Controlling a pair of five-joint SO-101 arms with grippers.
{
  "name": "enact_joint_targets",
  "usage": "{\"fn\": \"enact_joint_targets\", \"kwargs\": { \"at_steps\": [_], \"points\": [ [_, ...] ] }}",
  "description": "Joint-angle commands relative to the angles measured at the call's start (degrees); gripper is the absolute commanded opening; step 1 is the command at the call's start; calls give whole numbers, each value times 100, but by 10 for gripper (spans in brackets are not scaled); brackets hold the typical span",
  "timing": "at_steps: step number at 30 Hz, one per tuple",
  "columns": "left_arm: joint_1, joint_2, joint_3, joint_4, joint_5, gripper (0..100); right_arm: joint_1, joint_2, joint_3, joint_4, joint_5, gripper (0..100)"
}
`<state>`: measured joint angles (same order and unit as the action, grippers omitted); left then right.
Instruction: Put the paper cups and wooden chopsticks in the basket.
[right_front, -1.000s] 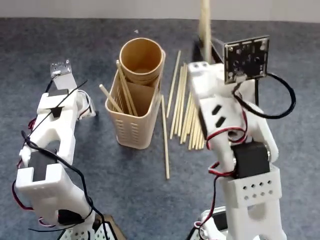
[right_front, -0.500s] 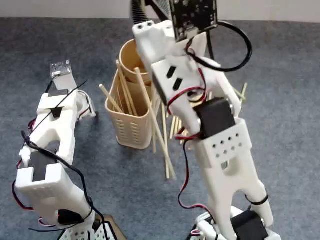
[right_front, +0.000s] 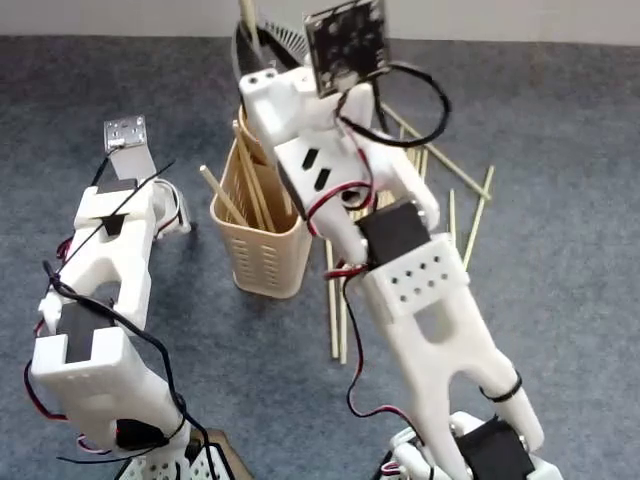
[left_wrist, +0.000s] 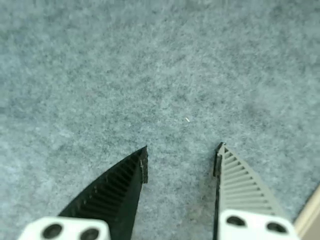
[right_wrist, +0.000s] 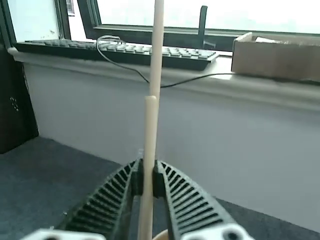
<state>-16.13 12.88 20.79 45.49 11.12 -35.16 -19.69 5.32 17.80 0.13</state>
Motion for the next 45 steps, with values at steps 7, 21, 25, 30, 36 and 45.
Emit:
{"fn": "enact_joint_targets", "kwargs": {
  "at_steps": [7,21,25,30,36,45],
  "points": [
    [119,-40,-92,-53,-53,224,-127,-1279,2185,-892,-26,7],
    [119,-40,-48,-53,-62,224,-163,-3037,3855,-259,264,252],
    [119,-40,-40,-53,-62,224,136,-3046,3073,523,440,252],
    [119,-40,-40,-53,-62,224,1112,-2967,760,2888,448,252],
    [127,-40,-84,-53,-44,224,2273,-1684,-215,4708,475,252],
    [180,-40,-48,-35,-44,224,2914,1604,321,3916,923,252]
  ]
}}
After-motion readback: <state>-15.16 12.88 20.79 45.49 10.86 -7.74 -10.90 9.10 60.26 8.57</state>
